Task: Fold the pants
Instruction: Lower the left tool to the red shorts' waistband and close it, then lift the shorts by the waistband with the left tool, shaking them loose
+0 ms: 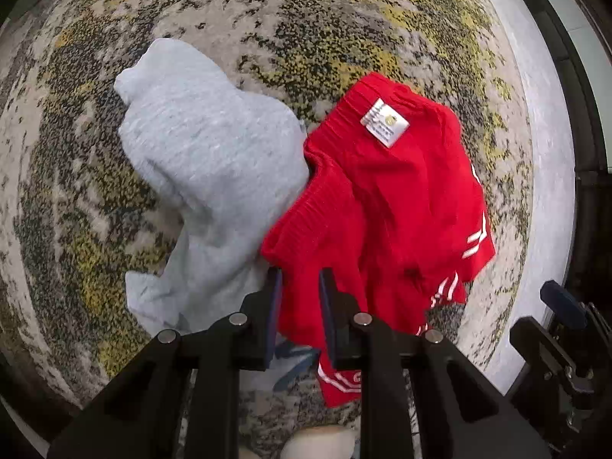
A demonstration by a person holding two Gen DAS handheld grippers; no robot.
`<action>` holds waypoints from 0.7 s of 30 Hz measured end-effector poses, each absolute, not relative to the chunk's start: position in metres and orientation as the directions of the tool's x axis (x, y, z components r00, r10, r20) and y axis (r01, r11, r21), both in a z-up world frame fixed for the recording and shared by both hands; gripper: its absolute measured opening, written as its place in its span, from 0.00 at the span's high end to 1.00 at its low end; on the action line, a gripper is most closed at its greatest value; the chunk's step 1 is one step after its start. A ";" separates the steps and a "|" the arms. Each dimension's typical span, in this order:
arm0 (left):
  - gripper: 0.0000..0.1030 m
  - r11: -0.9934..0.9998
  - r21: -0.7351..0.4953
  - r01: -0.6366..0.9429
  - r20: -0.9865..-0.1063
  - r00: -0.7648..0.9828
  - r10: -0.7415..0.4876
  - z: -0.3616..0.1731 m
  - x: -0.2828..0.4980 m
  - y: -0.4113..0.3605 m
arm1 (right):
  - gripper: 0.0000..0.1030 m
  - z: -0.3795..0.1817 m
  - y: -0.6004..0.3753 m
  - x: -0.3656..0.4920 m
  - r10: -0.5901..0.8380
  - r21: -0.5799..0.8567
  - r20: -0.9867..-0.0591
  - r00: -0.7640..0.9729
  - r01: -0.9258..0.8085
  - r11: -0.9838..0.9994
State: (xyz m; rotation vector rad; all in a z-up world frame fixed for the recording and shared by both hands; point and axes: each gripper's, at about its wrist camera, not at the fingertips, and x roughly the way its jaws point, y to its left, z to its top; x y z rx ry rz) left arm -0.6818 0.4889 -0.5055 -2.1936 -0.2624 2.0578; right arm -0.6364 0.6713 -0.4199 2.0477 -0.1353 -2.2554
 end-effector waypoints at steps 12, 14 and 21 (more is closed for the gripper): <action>0.91 -0.968 -0.231 0.099 -0.966 0.097 0.241 -0.537 -0.686 0.487 | 0.28 -0.422 0.670 -0.644 -0.116 0.114 -0.990 -0.083 0.037 -0.993; 0.91 -0.979 -0.191 0.071 -0.977 0.081 0.197 -0.543 -0.685 0.488 | 0.28 -0.423 0.669 -0.646 -0.123 0.120 -0.989 -0.078 0.039 -0.992; 0.90 -0.970 -0.236 0.058 -0.972 -0.001 0.237 -0.559 -0.673 0.475 | 0.28 -0.427 0.667 -0.646 -0.132 0.129 -0.989 -0.062 0.039 -0.991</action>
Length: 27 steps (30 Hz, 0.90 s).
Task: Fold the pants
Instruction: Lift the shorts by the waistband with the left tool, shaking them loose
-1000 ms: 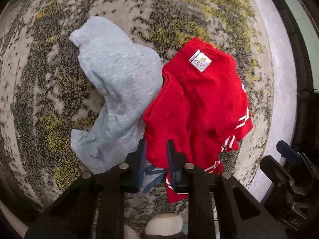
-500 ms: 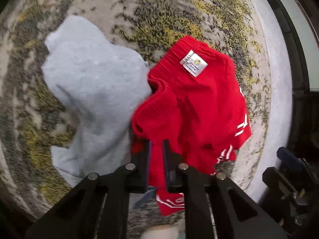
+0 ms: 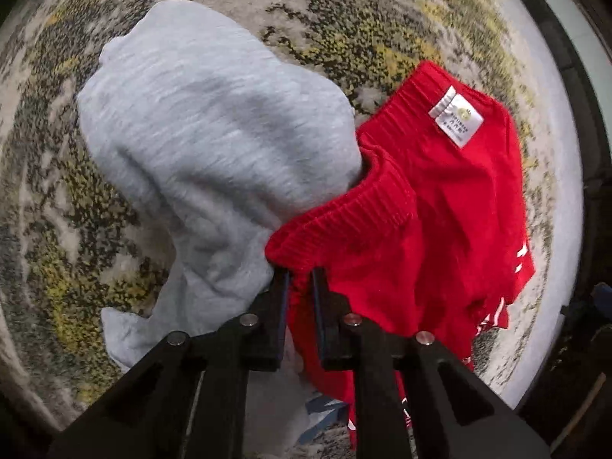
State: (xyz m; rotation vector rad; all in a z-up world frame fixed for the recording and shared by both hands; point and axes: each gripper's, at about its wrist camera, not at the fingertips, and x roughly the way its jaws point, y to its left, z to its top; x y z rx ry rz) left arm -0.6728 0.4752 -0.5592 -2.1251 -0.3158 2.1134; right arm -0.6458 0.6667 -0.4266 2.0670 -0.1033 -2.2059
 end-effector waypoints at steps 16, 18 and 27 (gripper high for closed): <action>0.89 -0.931 -0.346 0.119 -0.936 0.022 0.351 -0.565 -0.673 0.463 | 0.28 -0.437 0.666 -0.639 -0.149 0.149 -0.988 -0.028 0.018 -0.989; 0.89 -0.919 -0.354 0.175 -0.930 0.038 0.366 -0.566 -0.675 0.460 | 0.28 -0.438 0.665 -0.638 -0.155 0.154 -0.988 -0.023 0.016 -0.988; 0.89 -0.962 -0.271 0.029 -0.962 0.039 0.272 -0.554 -0.676 0.481 | 0.28 -0.437 0.659 -0.632 -0.152 0.151 -0.988 -0.014 0.052 -0.987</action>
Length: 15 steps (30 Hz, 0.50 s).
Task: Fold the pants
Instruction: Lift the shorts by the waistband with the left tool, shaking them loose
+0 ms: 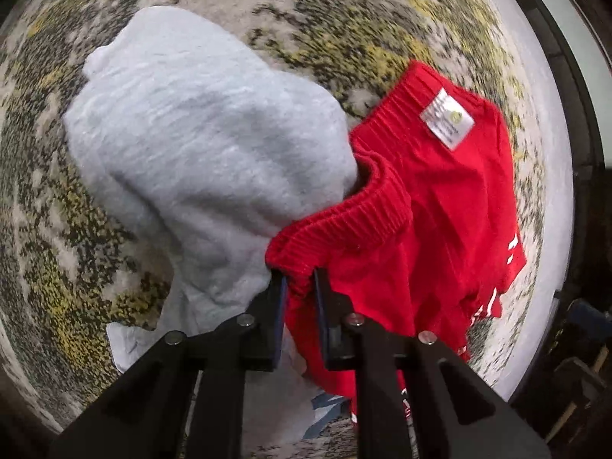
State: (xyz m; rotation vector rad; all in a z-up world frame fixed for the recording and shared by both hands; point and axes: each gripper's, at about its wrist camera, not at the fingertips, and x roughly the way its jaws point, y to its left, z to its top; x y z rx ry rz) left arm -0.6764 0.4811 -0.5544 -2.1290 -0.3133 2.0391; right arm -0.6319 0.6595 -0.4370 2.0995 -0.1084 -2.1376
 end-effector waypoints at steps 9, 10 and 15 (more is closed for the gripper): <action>0.78 -0.928 -0.306 -0.212 -0.940 -0.087 0.330 -0.502 -0.684 0.534 | 0.28 -0.436 0.658 -0.633 -0.164 0.164 -0.986 -0.015 0.038 -0.986; 0.78 -0.932 -0.302 -0.202 -0.943 -0.078 0.323 -0.507 -0.685 0.511 | 0.28 -0.435 0.657 -0.633 -0.166 0.165 -0.986 -0.018 0.043 -0.985; 0.78 -0.941 -0.315 -0.125 -0.947 -0.030 0.321 -0.525 -0.687 0.493 | 0.28 -0.435 0.659 -0.635 -0.173 0.172 -0.985 -0.026 0.031 -0.985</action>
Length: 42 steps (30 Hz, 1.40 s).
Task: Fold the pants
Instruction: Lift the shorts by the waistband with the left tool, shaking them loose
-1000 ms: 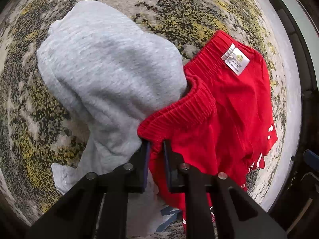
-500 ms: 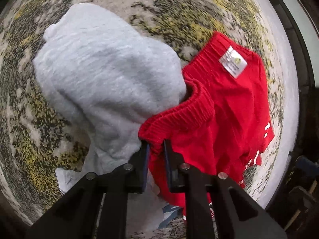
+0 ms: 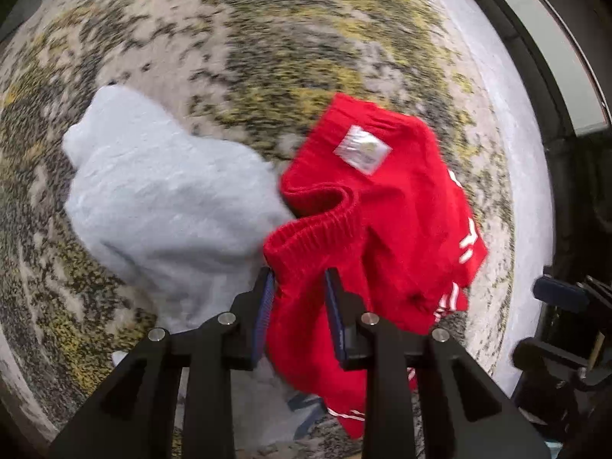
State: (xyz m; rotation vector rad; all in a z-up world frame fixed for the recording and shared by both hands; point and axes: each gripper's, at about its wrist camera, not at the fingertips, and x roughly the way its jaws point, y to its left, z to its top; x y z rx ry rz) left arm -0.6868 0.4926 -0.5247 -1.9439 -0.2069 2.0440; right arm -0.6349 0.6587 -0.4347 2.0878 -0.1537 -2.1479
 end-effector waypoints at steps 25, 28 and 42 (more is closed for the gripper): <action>0.94 -0.930 -0.366 -0.026 -0.930 -0.019 0.366 -0.509 -0.681 0.479 | 0.35 -0.444 0.656 -0.637 -0.144 0.144 -0.989 0.014 0.035 -0.989; 0.94 -0.946 -0.323 -0.036 -0.946 -0.006 0.324 -0.494 -0.675 0.476 | 0.35 -0.441 0.655 -0.639 -0.145 0.145 -0.989 0.022 0.034 -0.989; 0.94 -0.991 0.114 -0.073 -0.993 -0.003 -0.114 -0.471 -0.649 0.433 | 0.35 -0.410 0.640 -0.682 -0.169 0.157 -0.983 -0.074 0.145 -0.977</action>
